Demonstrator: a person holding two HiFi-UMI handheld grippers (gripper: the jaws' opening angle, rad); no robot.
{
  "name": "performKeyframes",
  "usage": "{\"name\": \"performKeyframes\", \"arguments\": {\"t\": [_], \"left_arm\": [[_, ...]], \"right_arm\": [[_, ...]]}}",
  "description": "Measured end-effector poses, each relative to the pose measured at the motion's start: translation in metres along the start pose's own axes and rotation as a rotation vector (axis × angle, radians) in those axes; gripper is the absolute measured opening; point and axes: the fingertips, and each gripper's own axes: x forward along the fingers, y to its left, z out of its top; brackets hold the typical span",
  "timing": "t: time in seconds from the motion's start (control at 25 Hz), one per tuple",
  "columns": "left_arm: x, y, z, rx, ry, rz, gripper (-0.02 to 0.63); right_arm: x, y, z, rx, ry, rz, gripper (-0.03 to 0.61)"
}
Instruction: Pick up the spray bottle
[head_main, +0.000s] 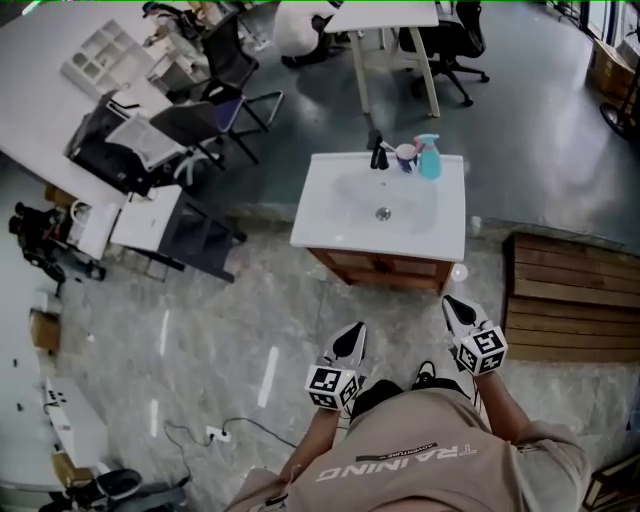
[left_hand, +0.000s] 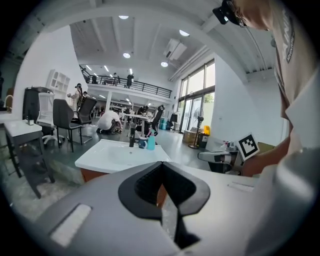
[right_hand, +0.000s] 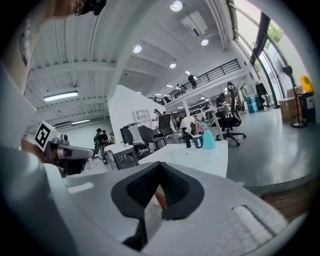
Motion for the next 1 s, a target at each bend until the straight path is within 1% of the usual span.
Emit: {"name": "performKeyframes", "arguments": {"t": [0.08, 0.2, 0.32, 0.44, 0.52, 0.56, 0.64, 0.76, 0.92, 1.0], "left_arm": [[0.002, 0.009, 0.0, -0.009, 0.003, 0.005, 0.016], [0.009, 0.028, -0.004, -0.028, 0.021, -0.01, 0.015], [0.022, 0.049, -0.004, -0.041, 0.028, -0.032, 0.017], [0.039, 0.064, 0.016, -0.032, -0.005, -0.08, 0.017], [0.048, 0.08, 0.038, 0.0, -0.042, -0.11, 0.017], [0.054, 0.091, 0.048, 0.017, -0.057, -0.118, 0.015], [0.065, 0.111, 0.061, 0.024, -0.076, -0.135, 0.017], [0.076, 0.124, 0.071, 0.007, -0.094, -0.181, 0.017], [0.081, 0.139, 0.074, 0.037, -0.085, -0.227, 0.015], [0.082, 0.149, 0.068, 0.024, -0.073, -0.229, 0.017]], "right_arm": [[0.012, -0.004, 0.001, 0.005, 0.015, 0.005, 0.002], [0.034, -0.005, 0.01, 0.047, -0.002, 0.0, 0.002], [0.057, -0.002, 0.022, 0.037, -0.016, -0.026, 0.002], [0.073, -0.001, 0.037, 0.096, -0.031, -0.06, 0.002], [0.088, 0.007, 0.057, 0.151, -0.073, -0.064, 0.002], [0.098, 0.012, 0.069, 0.157, -0.096, -0.064, 0.002], [0.115, 0.019, 0.089, 0.12, -0.121, -0.076, 0.002], [0.128, 0.022, 0.106, 0.073, -0.132, -0.108, 0.002], [0.141, 0.024, 0.106, 0.08, -0.133, -0.161, 0.002], [0.145, 0.029, 0.098, 0.088, -0.107, -0.174, 0.002]]}}
